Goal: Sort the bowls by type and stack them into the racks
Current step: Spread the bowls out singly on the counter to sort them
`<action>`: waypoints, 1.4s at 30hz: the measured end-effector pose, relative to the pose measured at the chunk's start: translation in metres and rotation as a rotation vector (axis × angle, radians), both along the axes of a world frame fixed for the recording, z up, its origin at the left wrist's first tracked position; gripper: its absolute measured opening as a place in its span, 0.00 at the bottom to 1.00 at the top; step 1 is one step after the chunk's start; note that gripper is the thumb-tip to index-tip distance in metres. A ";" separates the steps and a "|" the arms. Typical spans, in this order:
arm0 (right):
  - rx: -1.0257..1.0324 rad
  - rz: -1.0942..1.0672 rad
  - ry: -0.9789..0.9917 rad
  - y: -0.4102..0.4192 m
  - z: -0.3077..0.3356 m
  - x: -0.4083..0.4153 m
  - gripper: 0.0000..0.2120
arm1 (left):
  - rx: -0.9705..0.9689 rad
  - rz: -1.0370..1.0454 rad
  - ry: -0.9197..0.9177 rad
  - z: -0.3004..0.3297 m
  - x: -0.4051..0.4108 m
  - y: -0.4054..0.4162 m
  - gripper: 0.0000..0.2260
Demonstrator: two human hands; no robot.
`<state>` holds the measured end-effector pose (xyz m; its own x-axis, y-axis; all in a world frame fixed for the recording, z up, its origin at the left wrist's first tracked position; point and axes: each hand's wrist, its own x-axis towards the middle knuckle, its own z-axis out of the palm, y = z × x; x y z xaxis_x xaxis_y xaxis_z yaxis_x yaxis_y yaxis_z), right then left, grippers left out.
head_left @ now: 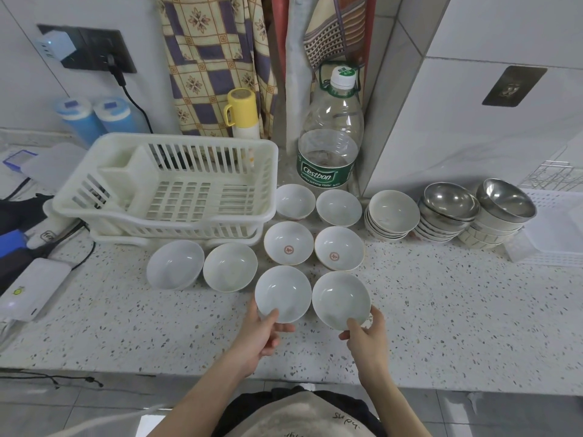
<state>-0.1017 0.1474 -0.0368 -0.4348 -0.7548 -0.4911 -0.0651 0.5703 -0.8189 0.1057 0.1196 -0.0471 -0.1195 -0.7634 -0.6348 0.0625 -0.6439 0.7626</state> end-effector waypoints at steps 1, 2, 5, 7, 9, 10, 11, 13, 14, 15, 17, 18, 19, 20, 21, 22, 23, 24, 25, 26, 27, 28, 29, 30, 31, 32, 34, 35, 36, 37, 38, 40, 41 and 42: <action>0.000 -0.005 -0.003 0.000 -0.001 0.001 0.26 | 0.004 -0.001 0.017 0.000 0.001 0.001 0.23; -0.001 -0.009 -0.006 0.000 -0.001 0.001 0.26 | 0.010 -0.007 0.031 0.000 0.001 0.001 0.23; -0.004 -0.019 -0.014 0.001 -0.002 0.002 0.26 | 0.020 -0.041 0.048 0.002 0.006 0.001 0.26; -0.003 -0.026 -0.029 0.002 -0.002 0.003 0.27 | 0.016 -0.057 0.042 0.002 0.009 0.001 0.27; -0.001 -0.031 -0.049 0.003 -0.003 0.003 0.27 | 0.005 -0.059 0.012 0.002 0.012 0.001 0.29; -0.001 -0.032 -0.057 0.004 -0.003 0.003 0.27 | -0.005 -0.064 -0.005 0.001 0.013 0.001 0.29; -0.005 -0.029 -0.061 0.005 -0.003 0.003 0.28 | -0.013 -0.069 -0.015 0.001 0.014 0.002 0.30; -0.014 -0.012 -0.063 0.007 -0.004 0.004 0.29 | -0.017 -0.064 -0.020 0.000 0.013 0.002 0.30; -0.015 -0.002 -0.063 0.008 -0.004 0.004 0.31 | -0.014 -0.058 -0.020 0.000 0.012 0.002 0.30; -0.014 0.008 -0.062 0.008 -0.004 0.004 0.32 | -0.010 -0.052 -0.017 0.000 0.011 0.002 0.30; -0.004 0.024 -0.062 0.008 -0.002 0.004 0.33 | -0.020 -0.041 -0.009 0.002 0.009 0.003 0.30; 0.001 0.031 -0.061 0.008 -0.002 0.003 0.33 | -0.027 -0.037 -0.007 0.003 0.009 0.004 0.31; 0.005 0.039 -0.057 0.007 -0.001 0.004 0.33 | -0.032 -0.034 -0.009 0.005 0.009 0.005 0.32; 0.010 0.047 -0.050 0.007 0.000 0.004 0.33 | -0.033 -0.033 -0.015 0.007 0.010 0.006 0.32; 0.017 0.055 -0.043 0.007 0.002 0.005 0.33 | -0.034 -0.035 -0.026 0.008 0.010 0.006 0.31; 0.023 0.064 -0.039 0.006 0.003 0.005 0.33 | -0.037 -0.038 -0.041 0.010 0.010 0.007 0.31; 0.026 0.075 -0.038 0.006 0.004 0.006 0.33 | -0.043 -0.043 -0.060 0.011 0.010 0.007 0.31; 0.029 0.087 -0.035 0.006 0.005 0.005 0.33 | -0.050 -0.048 -0.080 0.013 0.010 0.007 0.32; 0.035 0.101 -0.030 0.006 0.007 0.005 0.33 | -0.057 -0.049 -0.103 0.014 0.010 0.007 0.32; 0.041 0.116 -0.024 0.006 0.008 0.004 0.33 | -0.064 -0.043 -0.128 0.015 0.010 0.007 0.34; 0.049 0.132 -0.017 0.005 0.009 0.002 0.33 | -0.068 -0.033 -0.156 0.015 0.009 0.007 0.36; 0.059 0.152 -0.005 0.005 0.010 0.000 0.33 | -0.066 -0.024 -0.181 0.016 0.009 0.007 0.38; 0.072 0.177 0.017 0.004 0.010 -0.001 0.33 | -0.058 -0.022 -0.203 0.016 0.009 0.008 0.39; 0.087 0.205 0.052 0.004 0.010 -0.002 0.33 | -0.044 -0.024 -0.225 0.016 0.010 0.009 0.40; 0.099 0.232 0.094 0.004 0.009 -0.003 0.33 | -0.030 -0.022 -0.247 0.016 0.010 0.011 0.41; 0.109 0.257 0.139 0.003 0.008 -0.005 0.32 | -0.024 -0.013 -0.268 0.016 0.011 0.013 0.41; 0.127 0.304 0.222 0.000 0.007 -0.011 0.30 | -0.044 0.043 -0.329 0.016 0.009 0.019 0.40; 0.133 0.326 0.252 -0.003 0.006 -0.016 0.28 | -0.067 0.086 -0.371 0.016 0.006 0.021 0.38; 0.138 0.346 0.269 -0.006 0.007 -0.022 0.26 | -0.096 0.133 -0.417 0.015 0.003 0.023 0.35; 0.141 0.362 0.271 -0.010 0.008 -0.030 0.24 | -0.133 0.183 -0.454 0.015 -0.001 0.024 0.31; 0.142 0.371 0.258 -0.015 0.009 -0.038 0.22 | -0.178 0.236 -0.471 0.016 -0.007 0.025 0.26; 0.140 0.372 0.216 -0.024 0.013 -0.056 0.20 | -0.276 0.336 -0.476 0.020 -0.024 0.021 0.16; 0.137 0.368 0.198 -0.028 0.015 -0.066 0.19 | -0.323 0.370 -0.474 0.025 -0.036 0.017 0.12; 0.134 0.362 0.184 -0.032 0.017 -0.077 0.18 | -0.358 0.386 -0.468 0.030 -0.049 0.010 0.09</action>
<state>-0.1785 0.1151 -0.0197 -0.2428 -0.8099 -0.5340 -0.4190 0.5840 -0.6953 0.0568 0.1295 -0.0172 0.4267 -0.8677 -0.2550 -0.1504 -0.3461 0.9261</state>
